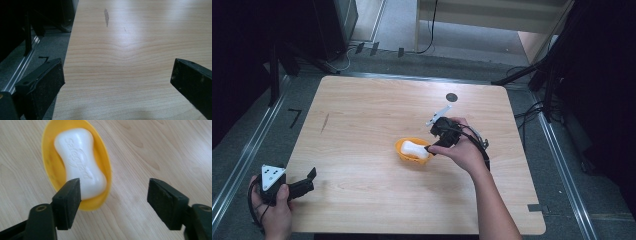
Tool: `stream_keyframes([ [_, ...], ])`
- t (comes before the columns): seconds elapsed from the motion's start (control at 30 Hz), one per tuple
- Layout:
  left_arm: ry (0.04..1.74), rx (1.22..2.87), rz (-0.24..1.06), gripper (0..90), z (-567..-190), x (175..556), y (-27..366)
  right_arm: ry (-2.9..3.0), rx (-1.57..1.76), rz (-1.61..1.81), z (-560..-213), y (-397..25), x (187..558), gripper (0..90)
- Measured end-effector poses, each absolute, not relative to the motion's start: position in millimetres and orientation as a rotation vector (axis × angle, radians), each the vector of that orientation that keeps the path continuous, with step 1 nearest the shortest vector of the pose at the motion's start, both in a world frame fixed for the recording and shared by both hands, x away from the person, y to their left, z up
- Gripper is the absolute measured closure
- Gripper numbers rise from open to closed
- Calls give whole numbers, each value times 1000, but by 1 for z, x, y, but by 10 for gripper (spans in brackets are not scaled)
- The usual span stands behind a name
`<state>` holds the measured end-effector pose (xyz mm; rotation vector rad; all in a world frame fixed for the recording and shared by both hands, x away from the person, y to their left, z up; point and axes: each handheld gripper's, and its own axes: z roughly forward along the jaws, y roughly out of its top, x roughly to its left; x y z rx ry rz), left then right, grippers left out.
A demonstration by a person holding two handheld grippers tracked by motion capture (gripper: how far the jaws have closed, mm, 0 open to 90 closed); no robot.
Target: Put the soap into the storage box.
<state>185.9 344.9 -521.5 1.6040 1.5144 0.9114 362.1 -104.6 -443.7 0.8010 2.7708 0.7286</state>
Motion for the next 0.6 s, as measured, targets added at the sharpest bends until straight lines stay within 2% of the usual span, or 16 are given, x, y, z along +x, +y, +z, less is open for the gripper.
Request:
stream_keyframes([
  [0.1,1515,1610,914,0,-521,186,345,2738,850,766,-443,-117,360,218],
  [0.6,1512,1612,914,0,-521,186,344,2624,1039,843,-455,-176,351,146],
])
